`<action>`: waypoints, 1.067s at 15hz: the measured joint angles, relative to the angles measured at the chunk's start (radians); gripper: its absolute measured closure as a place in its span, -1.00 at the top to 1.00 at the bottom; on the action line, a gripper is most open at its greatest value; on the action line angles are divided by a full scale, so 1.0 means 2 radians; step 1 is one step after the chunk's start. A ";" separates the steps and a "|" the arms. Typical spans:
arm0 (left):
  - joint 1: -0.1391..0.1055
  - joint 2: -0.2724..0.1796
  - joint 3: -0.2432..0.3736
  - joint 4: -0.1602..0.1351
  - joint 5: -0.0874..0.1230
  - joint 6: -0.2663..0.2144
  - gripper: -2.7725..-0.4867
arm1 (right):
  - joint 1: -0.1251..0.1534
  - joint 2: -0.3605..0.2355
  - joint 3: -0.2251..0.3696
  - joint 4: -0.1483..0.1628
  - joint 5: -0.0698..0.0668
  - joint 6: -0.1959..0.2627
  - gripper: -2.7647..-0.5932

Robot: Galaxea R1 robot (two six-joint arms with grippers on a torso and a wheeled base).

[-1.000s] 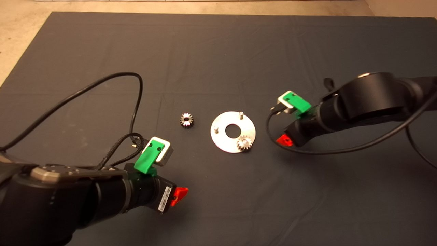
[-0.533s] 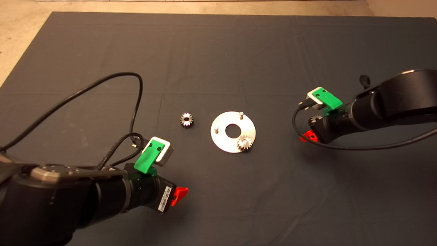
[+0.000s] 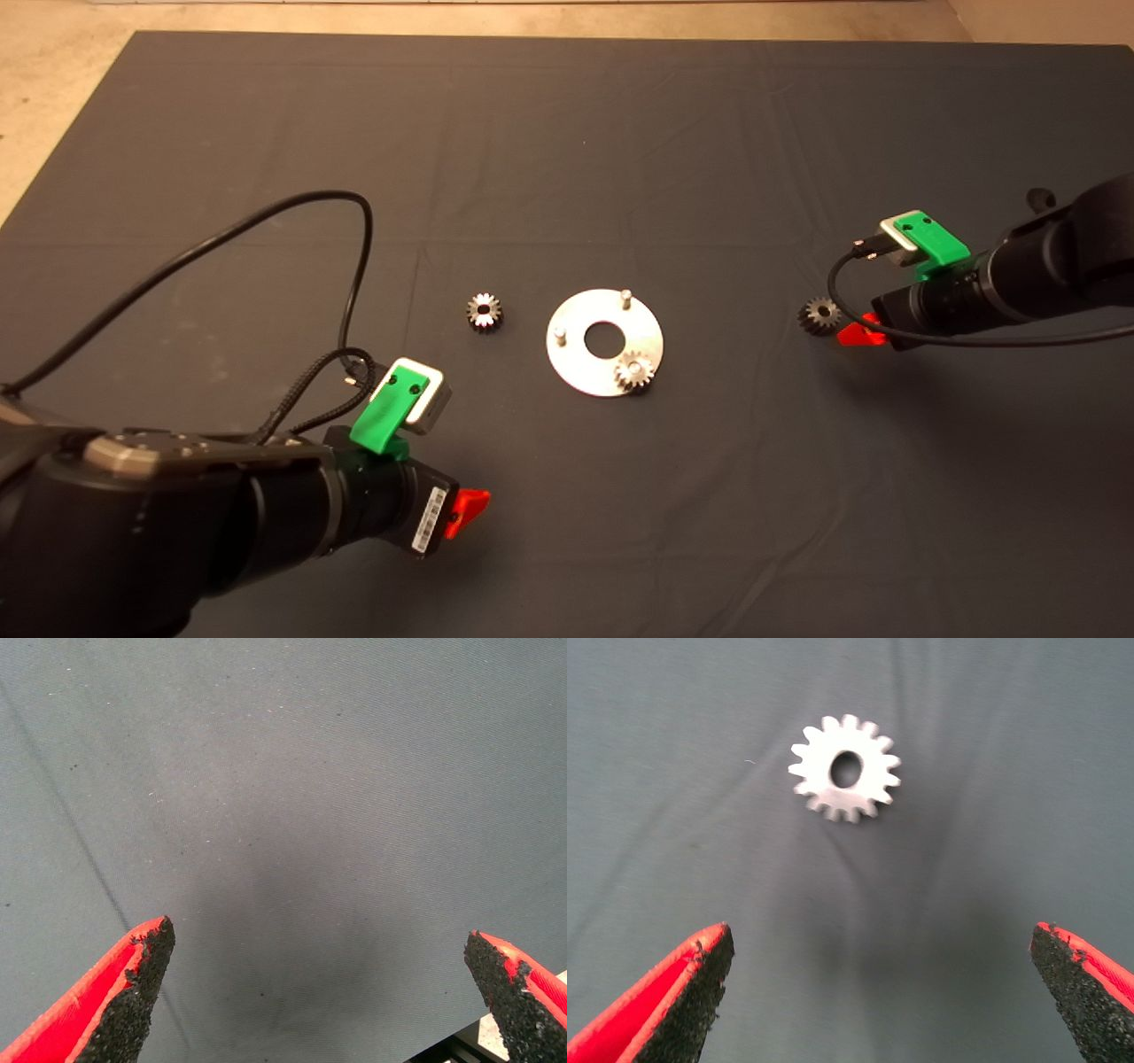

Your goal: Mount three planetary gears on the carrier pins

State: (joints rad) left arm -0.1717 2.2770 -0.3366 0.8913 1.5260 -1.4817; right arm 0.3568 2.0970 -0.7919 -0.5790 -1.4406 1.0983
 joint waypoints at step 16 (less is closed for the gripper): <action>0.001 0.003 0.000 0.007 0.000 0.000 0.64 | -0.040 0.031 -0.085 0.005 0.075 -0.017 0.75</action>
State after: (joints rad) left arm -0.1691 2.2821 -0.3366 0.9057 1.5264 -1.4817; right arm 0.2766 2.1587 -0.9617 -0.5689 -1.2904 1.0636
